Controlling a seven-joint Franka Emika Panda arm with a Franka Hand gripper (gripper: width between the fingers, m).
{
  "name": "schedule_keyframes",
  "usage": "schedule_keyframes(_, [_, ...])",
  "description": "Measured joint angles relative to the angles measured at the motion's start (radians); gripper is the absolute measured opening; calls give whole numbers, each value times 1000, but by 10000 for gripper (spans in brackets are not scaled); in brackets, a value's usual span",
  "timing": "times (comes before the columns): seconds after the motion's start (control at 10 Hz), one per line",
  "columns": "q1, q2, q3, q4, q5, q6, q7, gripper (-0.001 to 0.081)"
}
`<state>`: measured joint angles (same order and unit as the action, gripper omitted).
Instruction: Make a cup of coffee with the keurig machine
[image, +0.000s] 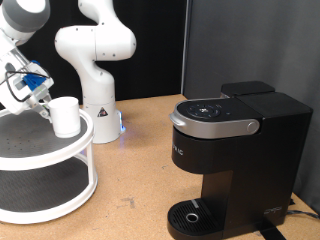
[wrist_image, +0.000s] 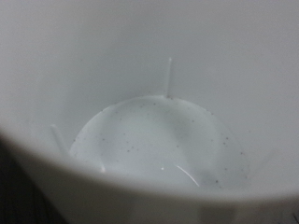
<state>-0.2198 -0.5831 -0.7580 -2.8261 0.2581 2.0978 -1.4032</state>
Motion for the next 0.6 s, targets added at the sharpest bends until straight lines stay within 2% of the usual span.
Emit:
schedule_keyframes(0.2, [-9,-1,1,-2,0,18,3,121])
schedule_keyframes(0.3, [-22,-3,5,-4,0,31,10,121])
schedule_keyframes(0.4, [-39,-11,11,-4,0,30,17,71])
schedule_keyframes(0.6, [-65,-45,20,4,0,-1,42,71])
